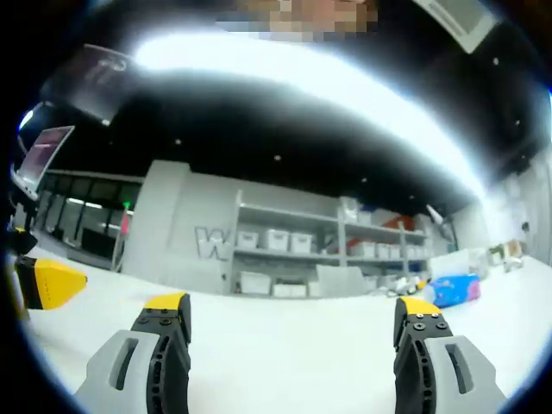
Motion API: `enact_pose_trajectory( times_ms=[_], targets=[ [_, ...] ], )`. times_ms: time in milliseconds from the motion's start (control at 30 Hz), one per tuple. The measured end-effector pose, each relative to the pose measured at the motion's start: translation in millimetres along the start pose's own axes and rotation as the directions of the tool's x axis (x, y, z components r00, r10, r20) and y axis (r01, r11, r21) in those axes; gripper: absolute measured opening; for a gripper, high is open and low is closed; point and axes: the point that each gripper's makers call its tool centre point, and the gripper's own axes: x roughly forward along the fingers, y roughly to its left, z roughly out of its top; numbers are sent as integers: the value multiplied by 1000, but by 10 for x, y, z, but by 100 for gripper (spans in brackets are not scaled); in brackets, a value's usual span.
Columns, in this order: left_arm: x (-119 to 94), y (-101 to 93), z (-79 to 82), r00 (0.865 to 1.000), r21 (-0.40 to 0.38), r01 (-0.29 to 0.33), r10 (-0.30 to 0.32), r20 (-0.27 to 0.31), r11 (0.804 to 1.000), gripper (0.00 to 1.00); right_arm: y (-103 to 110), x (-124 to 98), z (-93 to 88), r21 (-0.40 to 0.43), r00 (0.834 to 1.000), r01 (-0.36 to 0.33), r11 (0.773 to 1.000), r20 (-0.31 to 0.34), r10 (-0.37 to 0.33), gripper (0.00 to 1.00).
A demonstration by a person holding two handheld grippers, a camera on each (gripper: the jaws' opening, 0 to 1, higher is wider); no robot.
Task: Open the resealable bag by pulling the two sides of the seal apart until the entire bag opening is separated and visibly accessible.
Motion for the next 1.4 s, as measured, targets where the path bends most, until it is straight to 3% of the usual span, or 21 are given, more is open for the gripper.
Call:
enact_pose_trajectory(
  times_ms=[800, 1400],
  targets=[
    [-54, 37, 19, 1000, 0, 0, 0, 0, 1000, 99, -83, 88, -20, 3, 1000, 2, 1000, -2, -2, 100],
    [-50, 34, 18, 1000, 0, 0, 0, 0, 1000, 99, -7, 29, -12, 3, 1000, 1, 1000, -1, -1, 100]
  ],
)
